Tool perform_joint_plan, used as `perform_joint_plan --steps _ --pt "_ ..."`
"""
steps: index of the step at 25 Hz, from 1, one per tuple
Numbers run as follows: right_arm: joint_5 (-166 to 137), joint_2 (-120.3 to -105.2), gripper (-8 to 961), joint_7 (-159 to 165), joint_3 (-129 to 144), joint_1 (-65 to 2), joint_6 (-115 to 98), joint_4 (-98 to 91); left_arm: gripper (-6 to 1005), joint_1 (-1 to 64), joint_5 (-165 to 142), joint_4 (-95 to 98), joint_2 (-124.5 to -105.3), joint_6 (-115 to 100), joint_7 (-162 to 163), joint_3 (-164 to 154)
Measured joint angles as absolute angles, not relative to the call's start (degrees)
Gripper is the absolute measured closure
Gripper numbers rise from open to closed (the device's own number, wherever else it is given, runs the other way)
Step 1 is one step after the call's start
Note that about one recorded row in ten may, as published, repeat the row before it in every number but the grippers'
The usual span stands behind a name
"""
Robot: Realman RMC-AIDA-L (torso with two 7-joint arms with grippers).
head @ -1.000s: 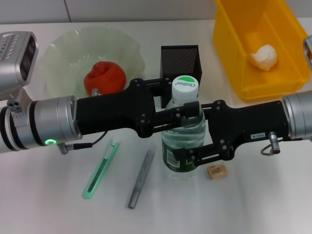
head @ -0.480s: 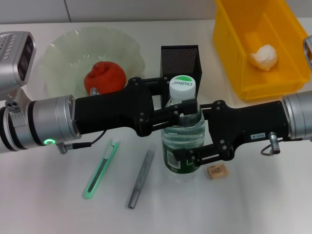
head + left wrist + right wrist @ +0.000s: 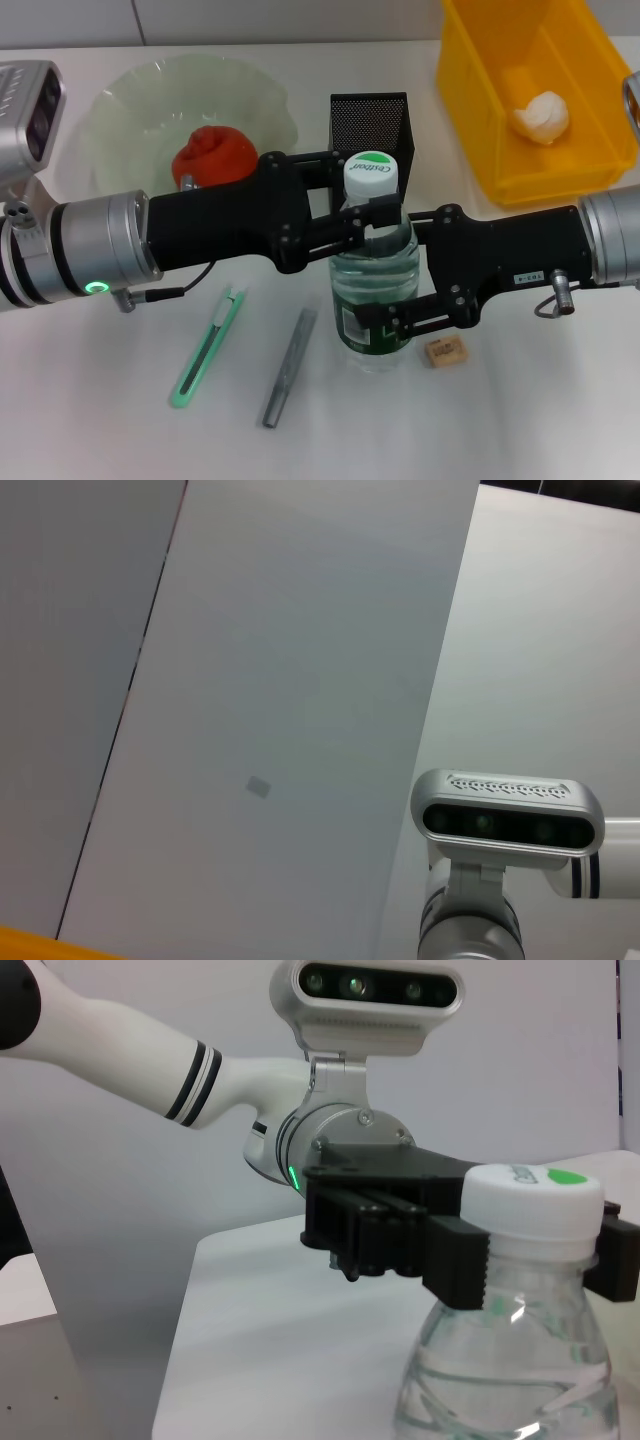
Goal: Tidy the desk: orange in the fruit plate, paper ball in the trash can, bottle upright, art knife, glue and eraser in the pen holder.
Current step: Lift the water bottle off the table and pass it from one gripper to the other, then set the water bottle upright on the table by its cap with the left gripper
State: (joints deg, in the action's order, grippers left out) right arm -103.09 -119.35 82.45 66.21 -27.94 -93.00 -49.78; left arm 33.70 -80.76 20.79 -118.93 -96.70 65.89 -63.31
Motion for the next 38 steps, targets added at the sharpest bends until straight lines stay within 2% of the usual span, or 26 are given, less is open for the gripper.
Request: perform_joint_plan --steps 28,38 --pt "-102.74 -119.54 126 80.83 65.79 -27.19 -92.07 -49.78 549 32.75 -79.36 21.15 -118.88 -96.75 65.60 -63.28" --pt "-102.65 -119.41 126 79.79 65.55 -24.58 -90.09 -49.65 549 27.72 -76.44 28.76 -118.62 -96.92 66.96 -63.20"
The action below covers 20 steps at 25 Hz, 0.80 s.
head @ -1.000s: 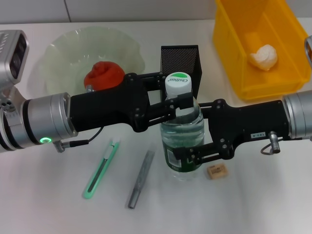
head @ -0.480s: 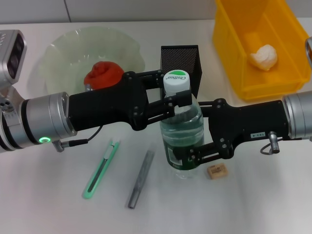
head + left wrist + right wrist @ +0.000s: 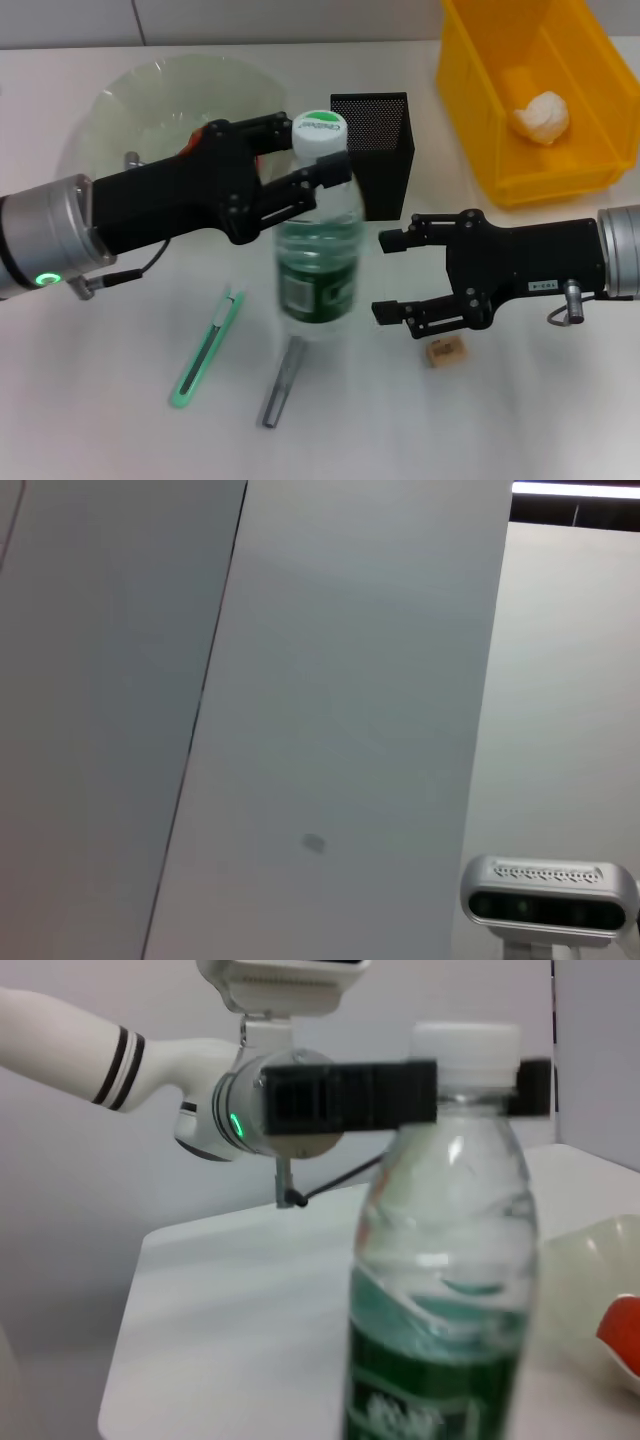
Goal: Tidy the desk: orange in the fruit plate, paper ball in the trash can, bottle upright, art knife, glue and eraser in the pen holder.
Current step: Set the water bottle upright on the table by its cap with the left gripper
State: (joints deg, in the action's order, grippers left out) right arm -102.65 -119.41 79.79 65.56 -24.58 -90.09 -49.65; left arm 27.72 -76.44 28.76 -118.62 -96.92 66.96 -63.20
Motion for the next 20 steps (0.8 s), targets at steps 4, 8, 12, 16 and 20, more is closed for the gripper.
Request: perform_joint_plan --steps 4,8,12,16,20 --pt "-102.65 -119.36 126 79.77 65.48 -24.35 -90.09 -49.58 549 26.67 -75.91 29.72 -118.43 -97.16 66.99 -62.75" --pt "-102.64 -119.33 126 79.77 65.44 -24.19 -89.97 -49.43 550 25.56 -75.88 30.22 -118.29 -97.97 67.05 -61.27" --pt "-102.65 -119.33 127 79.93 64.40 -24.02 -90.02 -49.06 550 23.91 -75.87 31.71 -118.29 -98.11 67.06 -60.22" --pt "-102.59 -119.35 127 80.01 62.69 -23.57 -90.60 -49.03 550 22.39 -75.87 33.08 -118.19 -97.95 67.06 -60.02" --pt "-102.46 -119.36 126 80.20 61.96 -23.43 -90.65 -49.03 550 21.24 -76.10 33.51 -117.84 -97.88 67.06 -58.55"
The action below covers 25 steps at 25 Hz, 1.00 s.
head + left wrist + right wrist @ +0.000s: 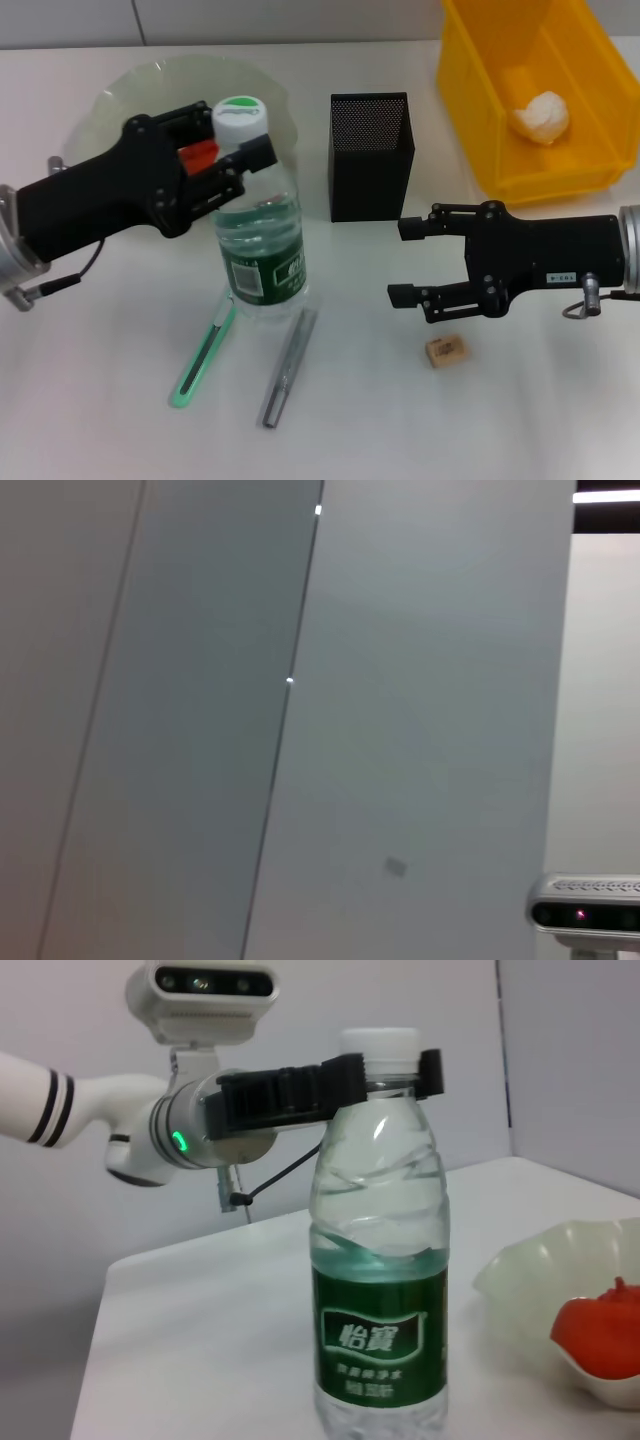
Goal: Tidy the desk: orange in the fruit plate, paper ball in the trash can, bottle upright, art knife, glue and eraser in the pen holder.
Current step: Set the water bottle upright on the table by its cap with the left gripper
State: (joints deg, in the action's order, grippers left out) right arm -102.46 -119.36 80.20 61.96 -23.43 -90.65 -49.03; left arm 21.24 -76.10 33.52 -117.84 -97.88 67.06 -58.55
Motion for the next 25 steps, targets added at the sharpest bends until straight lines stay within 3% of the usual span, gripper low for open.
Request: perform_joint_plan --steps 14,25 --pt "-99.32 -119.30 127 80.85 60.94 -23.05 -90.47 -47.64 550 18.28 -76.51 34.20 -115.77 -96.76 66.19 -55.67" --pt "-95.96 -119.29 126 80.62 59.66 -22.58 -90.78 -45.41 549 17.18 -76.56 33.96 -115.81 -95.16 64.66 -52.66"
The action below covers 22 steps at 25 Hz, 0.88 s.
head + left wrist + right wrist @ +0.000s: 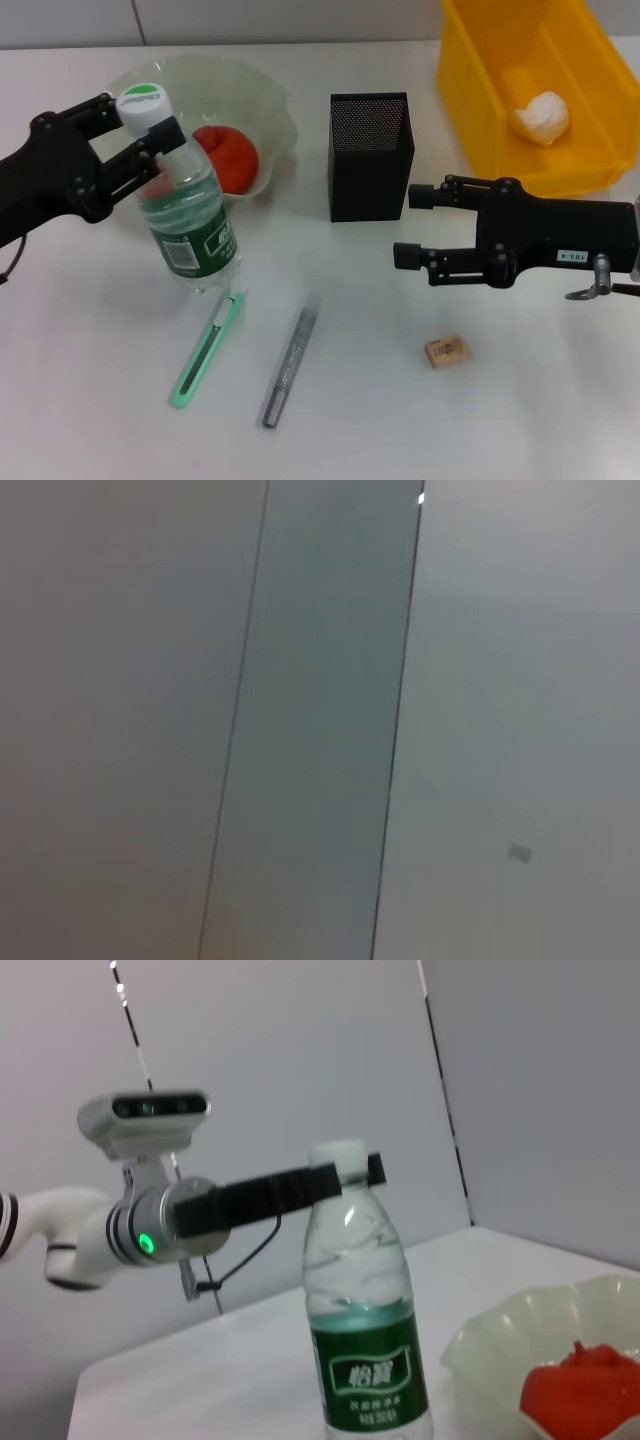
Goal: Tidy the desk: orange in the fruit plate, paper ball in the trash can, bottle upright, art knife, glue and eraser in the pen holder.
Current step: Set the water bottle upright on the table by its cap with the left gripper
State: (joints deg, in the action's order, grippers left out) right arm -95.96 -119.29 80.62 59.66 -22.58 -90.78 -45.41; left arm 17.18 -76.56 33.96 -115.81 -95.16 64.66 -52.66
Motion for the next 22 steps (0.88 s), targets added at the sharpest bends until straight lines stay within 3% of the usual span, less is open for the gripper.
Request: perform_joint_plan --steps 22 --pt "-90.43 -119.18 127 80.42 58.80 -22.75 -90.77 -41.67 549 15.78 -76.58 33.61 -116.13 -94.38 60.72 -49.58"
